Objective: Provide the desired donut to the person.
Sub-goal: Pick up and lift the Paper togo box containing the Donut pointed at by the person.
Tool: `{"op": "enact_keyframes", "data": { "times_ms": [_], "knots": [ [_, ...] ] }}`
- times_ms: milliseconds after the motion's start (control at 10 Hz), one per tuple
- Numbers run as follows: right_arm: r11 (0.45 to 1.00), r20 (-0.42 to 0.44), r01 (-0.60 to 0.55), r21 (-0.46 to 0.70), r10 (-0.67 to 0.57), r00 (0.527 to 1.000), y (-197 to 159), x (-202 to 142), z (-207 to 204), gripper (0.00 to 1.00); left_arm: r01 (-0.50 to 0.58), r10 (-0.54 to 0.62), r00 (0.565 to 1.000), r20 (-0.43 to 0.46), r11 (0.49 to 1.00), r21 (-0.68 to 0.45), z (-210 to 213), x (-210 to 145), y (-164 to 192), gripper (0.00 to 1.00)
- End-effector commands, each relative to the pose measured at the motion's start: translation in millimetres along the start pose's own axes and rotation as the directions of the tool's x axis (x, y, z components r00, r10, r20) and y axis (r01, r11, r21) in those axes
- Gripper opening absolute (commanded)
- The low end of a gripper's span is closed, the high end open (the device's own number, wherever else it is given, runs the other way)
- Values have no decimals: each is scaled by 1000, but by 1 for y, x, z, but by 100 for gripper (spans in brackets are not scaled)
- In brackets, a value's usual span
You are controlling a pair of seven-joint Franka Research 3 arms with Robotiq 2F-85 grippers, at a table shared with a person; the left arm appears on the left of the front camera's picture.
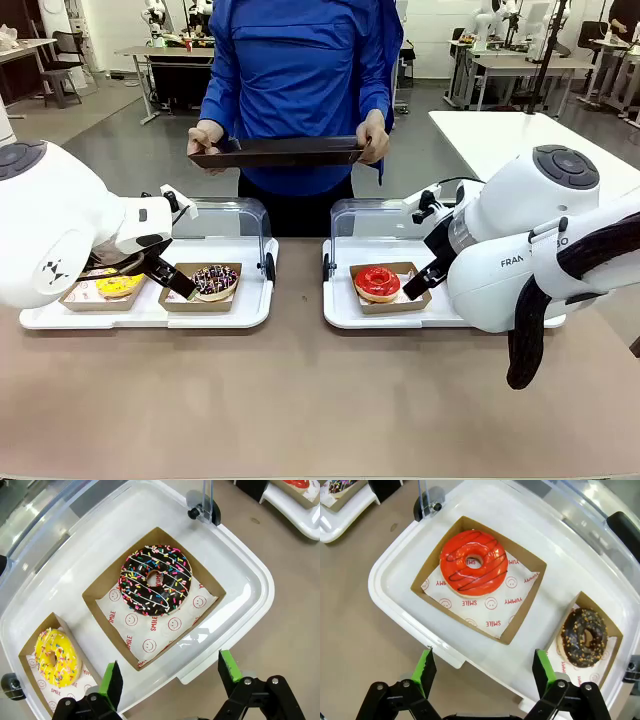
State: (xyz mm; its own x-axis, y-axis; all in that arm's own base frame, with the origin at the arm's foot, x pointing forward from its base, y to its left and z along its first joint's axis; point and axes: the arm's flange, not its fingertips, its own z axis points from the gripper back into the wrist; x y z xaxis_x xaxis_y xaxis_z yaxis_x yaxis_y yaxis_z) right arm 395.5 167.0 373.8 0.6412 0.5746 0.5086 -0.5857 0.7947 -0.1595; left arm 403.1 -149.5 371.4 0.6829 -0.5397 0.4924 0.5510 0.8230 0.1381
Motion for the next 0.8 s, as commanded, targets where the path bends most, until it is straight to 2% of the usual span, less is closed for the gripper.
{"op": "enact_keyframes", "data": {
  "times_ms": [0, 700],
  "knots": [
    [1000, 0, 0, 0, 0, 1000, 0, 0, 0, 100, 0, 0, 1000, 1, 1000, 0, 0, 0, 0, 100],
    [1000, 0, 0, 0, 0, 1000, 0, 0, 0, 100, 0, 0, 1000, 1, 1000, 0, 0, 0, 0, 100]
  ]
}}
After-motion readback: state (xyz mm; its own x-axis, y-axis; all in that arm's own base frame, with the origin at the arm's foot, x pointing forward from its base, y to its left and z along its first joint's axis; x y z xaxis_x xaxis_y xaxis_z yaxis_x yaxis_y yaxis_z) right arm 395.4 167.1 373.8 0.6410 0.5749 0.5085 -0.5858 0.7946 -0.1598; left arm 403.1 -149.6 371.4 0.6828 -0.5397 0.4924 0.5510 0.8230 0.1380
